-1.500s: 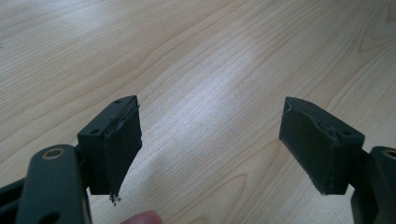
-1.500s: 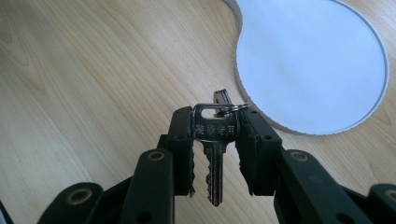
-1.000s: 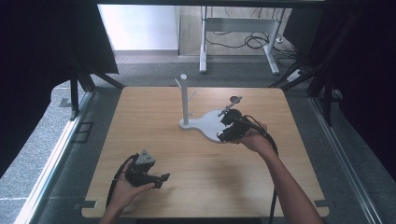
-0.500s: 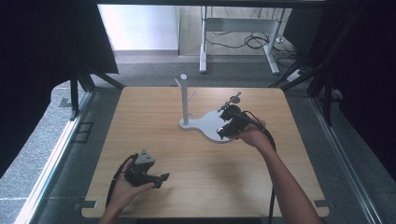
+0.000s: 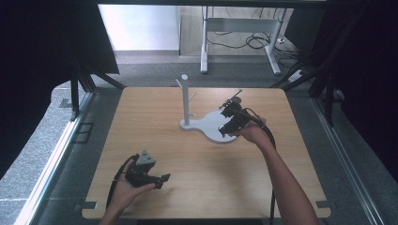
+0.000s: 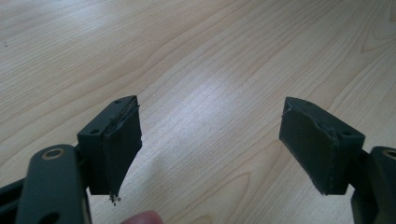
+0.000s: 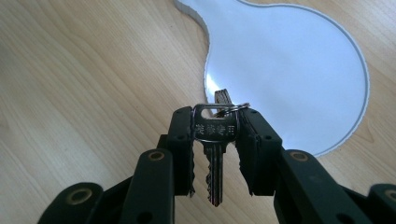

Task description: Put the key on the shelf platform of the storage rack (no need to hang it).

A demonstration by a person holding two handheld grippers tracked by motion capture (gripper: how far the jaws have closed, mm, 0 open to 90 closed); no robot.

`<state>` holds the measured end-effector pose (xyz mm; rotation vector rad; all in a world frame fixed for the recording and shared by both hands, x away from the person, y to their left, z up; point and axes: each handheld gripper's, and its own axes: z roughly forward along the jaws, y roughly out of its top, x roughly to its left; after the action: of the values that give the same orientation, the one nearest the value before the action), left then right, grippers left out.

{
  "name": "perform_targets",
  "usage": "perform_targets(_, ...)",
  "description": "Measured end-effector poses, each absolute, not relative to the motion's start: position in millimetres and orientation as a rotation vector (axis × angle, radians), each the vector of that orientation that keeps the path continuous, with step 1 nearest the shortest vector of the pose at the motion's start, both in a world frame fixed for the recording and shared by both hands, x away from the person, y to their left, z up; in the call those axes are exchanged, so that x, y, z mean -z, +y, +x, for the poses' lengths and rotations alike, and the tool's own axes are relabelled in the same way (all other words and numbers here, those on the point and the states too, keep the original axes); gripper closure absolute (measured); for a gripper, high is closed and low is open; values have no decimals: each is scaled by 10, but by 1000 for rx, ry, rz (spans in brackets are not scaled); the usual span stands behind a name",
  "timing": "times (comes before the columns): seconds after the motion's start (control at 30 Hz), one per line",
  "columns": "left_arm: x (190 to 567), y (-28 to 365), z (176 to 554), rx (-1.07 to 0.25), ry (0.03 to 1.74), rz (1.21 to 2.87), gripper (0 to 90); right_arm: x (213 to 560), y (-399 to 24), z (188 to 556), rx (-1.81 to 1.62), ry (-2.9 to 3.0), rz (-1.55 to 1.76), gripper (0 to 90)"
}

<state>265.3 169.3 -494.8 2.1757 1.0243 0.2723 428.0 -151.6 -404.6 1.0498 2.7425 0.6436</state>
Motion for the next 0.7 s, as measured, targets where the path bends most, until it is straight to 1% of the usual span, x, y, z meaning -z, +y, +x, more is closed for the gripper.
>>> perform_targets(0.23, 4947, 1692, 2652, -273, 1023, 2174, 213, 4043, -1501, 4382, -658, 2723, 1090, 676)
perform_targets(0.7, 4945, 1697, 2653, -271, 1021, 2173, 213, 4180, -1473, 4593, -670, 2718, 1150, 677)
